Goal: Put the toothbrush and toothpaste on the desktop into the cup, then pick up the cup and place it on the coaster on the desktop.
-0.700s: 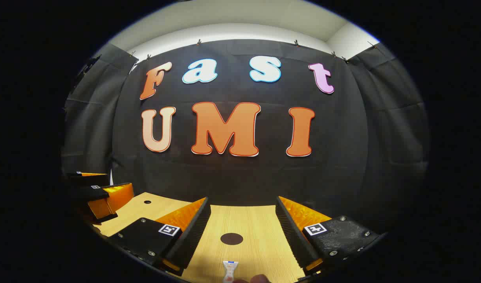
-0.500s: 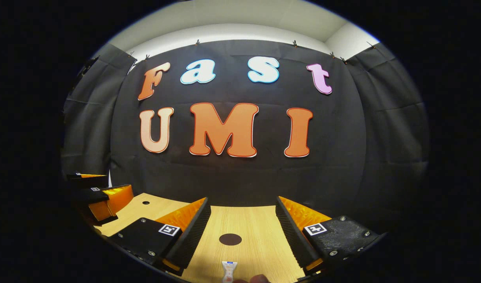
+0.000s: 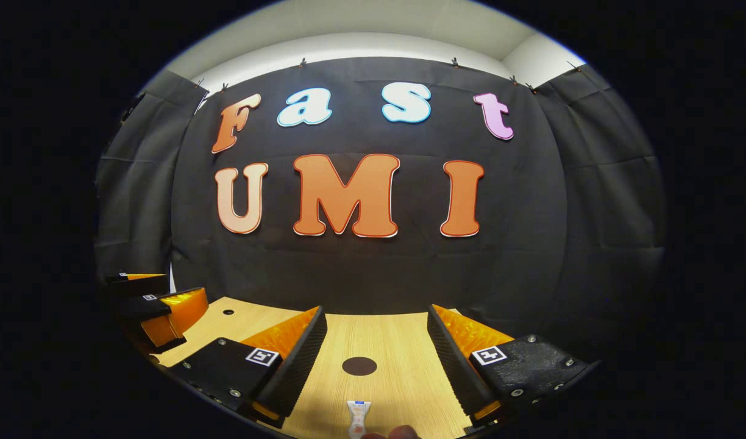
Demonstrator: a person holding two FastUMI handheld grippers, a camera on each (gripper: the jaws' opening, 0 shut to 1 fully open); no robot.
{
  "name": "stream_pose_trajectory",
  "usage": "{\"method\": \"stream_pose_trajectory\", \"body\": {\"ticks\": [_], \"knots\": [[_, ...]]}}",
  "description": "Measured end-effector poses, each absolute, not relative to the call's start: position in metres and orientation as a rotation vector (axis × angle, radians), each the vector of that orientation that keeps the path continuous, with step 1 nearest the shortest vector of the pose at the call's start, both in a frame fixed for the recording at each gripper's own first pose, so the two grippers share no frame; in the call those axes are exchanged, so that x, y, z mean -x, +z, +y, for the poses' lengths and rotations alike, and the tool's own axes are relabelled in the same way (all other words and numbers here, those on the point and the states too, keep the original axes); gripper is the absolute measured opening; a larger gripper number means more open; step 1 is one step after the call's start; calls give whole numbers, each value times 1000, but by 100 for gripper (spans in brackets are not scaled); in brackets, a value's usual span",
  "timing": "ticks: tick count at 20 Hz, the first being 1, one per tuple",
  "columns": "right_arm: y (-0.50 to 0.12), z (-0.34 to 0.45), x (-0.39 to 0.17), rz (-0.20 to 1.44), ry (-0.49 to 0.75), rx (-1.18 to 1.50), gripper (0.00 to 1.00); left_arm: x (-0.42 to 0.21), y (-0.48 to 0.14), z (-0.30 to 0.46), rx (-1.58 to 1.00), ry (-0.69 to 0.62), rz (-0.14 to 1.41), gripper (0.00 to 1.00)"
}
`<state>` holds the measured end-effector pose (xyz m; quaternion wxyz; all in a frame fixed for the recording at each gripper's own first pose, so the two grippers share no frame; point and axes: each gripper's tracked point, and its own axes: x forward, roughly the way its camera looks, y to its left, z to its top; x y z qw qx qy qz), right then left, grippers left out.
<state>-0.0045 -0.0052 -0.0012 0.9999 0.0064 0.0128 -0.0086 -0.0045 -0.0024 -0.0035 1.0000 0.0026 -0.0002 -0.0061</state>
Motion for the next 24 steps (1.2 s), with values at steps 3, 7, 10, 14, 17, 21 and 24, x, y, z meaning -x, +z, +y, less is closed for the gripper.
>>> {"method": "stream_pose_trajectory", "body": {"ticks": [3,7,10,14,17,21,24], "knots": [[0,-9,5,26,-30,-21,99,6,-3,-5,-10,-17,-2,98],[-1,-9,5,32,-22,-10,99,7,-5,-8,-11,-23,4,97],[-3,-8,5,41,-14,-8,99,7,-6,-11,-10,-24,13,98],[-11,-8,4,69,-7,-7,99,5,-16,-15,-13,-32,38,97],[-23,-7,3,105,10,5,99,4,-37,-15,-10,-40,91,97],[-67,-3,7,235,43,-25,99,3,-81,-17,-4,-54,199,98],[-108,-1,13,352,57,-11,99,4,-126,-22,-5,-78,310,98]]}}
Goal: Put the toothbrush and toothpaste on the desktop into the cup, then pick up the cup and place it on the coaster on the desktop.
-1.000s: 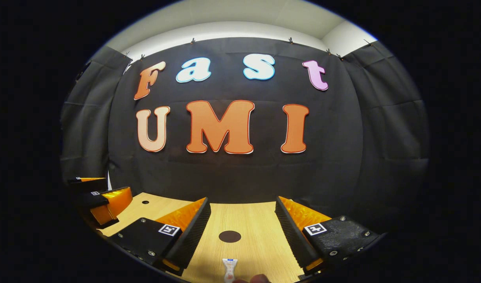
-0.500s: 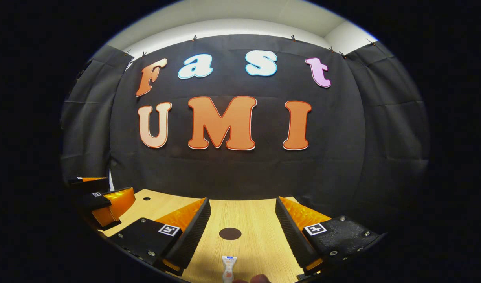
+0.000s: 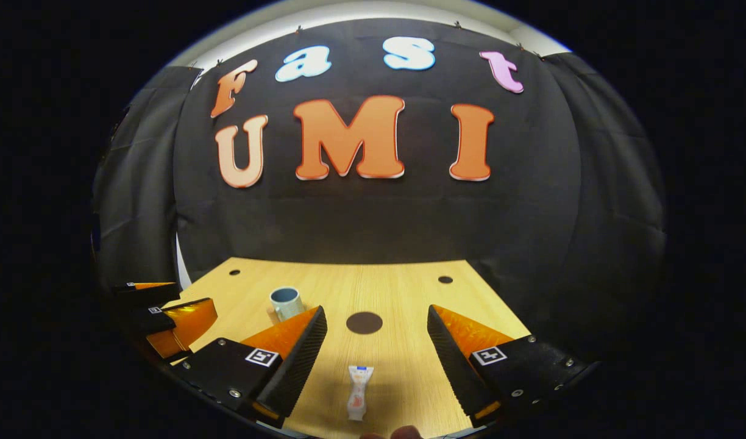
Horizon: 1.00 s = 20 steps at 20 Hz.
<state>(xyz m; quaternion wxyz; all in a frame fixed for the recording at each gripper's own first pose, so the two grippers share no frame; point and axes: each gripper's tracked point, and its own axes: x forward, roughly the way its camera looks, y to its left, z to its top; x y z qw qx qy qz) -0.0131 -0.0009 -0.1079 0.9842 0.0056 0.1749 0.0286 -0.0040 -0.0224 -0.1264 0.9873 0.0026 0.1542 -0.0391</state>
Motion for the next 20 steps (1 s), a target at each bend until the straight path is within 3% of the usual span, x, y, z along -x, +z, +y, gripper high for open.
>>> {"method": "stream_pose_trajectory", "body": {"ticks": [7,20], "knots": [[-165,15,25,531,115,15,99,8,-235,-14,49,-71,694,98],[-206,9,19,675,129,40,99,-9,-279,-22,32,-64,1003,99]]}}
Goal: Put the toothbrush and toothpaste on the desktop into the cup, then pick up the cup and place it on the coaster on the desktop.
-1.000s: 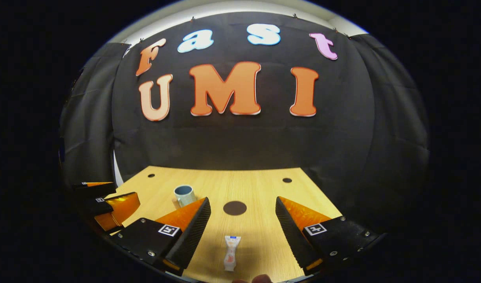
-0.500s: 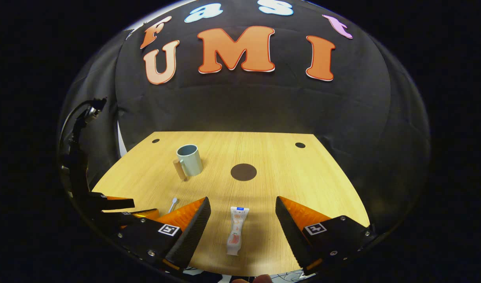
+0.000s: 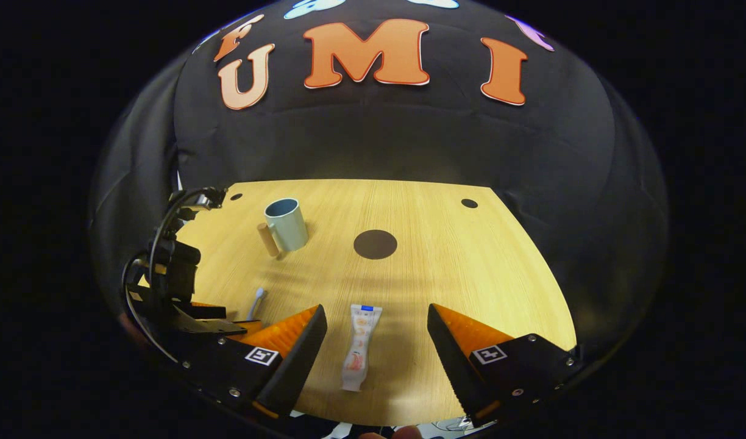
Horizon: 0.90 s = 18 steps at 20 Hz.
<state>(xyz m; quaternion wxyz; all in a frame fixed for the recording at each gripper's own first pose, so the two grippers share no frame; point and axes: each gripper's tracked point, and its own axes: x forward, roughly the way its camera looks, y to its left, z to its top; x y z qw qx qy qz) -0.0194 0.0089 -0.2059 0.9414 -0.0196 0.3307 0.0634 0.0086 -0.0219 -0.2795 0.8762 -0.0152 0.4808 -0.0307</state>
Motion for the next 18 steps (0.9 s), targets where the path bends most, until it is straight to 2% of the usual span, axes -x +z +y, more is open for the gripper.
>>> {"method": "stream_pose_trajectory", "body": {"ticks": [3,4,5,6,8,9,11,12,13,14,18], "knots": [[-206,3,14,678,121,37,99,-18,-267,-29,44,-77,1041,99],[-206,3,12,679,119,37,99,-20,-263,-31,45,-77,1056,94],[-207,3,11,679,119,36,99,-23,-260,-32,46,-69,1077,88],[-206,3,11,679,119,37,99,-29,-253,-31,30,-57,1078,77],[-207,3,10,679,120,41,99,-44,-239,-35,-3,-66,1086,65],[-209,3,10,682,121,44,99,-51,-233,-37,-21,-75,1087,63],[-214,6,9,697,125,52,99,-71,-214,-47,-32,-87,1096,39],[-217,8,10,707,129,56,99,-81,-207,-51,-30,-90,1100,24],[-221,10,13,728,139,58,99,-92,-198,-54,-31,-83,1105,17],[-226,12,14,748,147,57,99,-104,-189,-57,-28,-80,1105,10],[-242,20,18,807,153,25,99,-157,-145,-70,7,-85,1097,2]]}}
